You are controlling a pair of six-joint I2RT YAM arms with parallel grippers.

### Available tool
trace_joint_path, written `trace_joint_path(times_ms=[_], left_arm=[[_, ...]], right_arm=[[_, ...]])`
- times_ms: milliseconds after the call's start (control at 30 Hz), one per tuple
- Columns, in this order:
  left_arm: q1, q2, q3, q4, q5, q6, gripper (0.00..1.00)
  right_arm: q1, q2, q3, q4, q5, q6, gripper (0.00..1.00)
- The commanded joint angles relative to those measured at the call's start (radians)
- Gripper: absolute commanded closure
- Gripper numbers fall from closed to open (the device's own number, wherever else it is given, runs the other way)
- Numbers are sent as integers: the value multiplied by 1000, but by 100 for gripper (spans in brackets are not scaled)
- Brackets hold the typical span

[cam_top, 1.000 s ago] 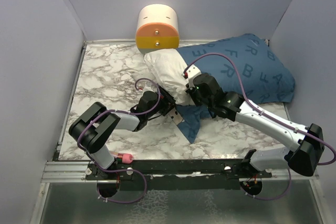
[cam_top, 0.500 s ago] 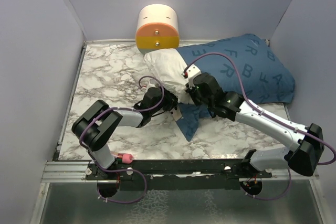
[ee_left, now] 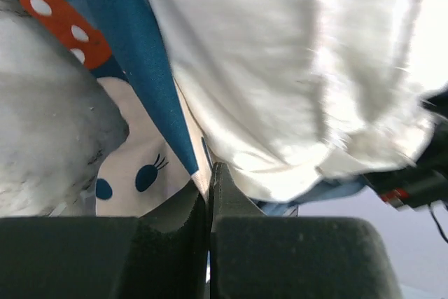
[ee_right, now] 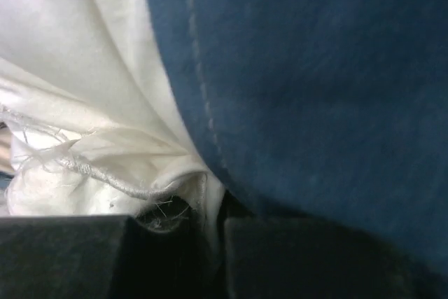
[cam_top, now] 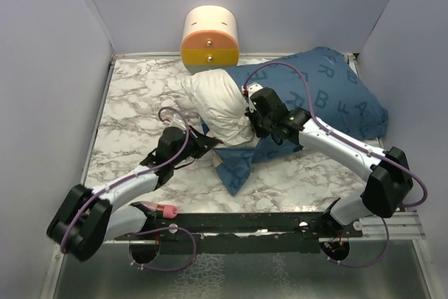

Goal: Put the pillow into the pillowcase
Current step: Stuff the pillow into the pillowcase.

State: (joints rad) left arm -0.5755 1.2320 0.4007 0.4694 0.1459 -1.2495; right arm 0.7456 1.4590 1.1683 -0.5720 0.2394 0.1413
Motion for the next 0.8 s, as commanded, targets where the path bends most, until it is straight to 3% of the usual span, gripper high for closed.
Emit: trace_joint_path(times_ms=[0,133,300,367,433,533,600,667,767], left_arm=[[104,-254,-15,-166,71,110,100],[184,-326,-10,-150,139,83,100],[239,-299,-48,164,245,-84,100],[245,-255,-26,244,284,-92,100],[244,-210,39,142,333,16,100],[247,-173,57,63,374,89,100],[246,-152,46,59,398,112,100],[247,-134,32,80,417,114,100],[247,-126,28,92,429,119,100]], right_arm=[[-70,119,19,-212,59,-4,99],[-69,171,35,-246,-17,-53,99],[-53,216,25,-277,-147,-125,99],[-40,200,30,-267,-271,-168,99],[-38,156,57,-245,-455,-202,98],[-38,31,127,-158,-731,-197,73],[-38,-35,194,-95,-831,-163,54],[-38,-56,299,-84,-904,-159,42],[-37,-26,462,-83,-976,-147,33]])
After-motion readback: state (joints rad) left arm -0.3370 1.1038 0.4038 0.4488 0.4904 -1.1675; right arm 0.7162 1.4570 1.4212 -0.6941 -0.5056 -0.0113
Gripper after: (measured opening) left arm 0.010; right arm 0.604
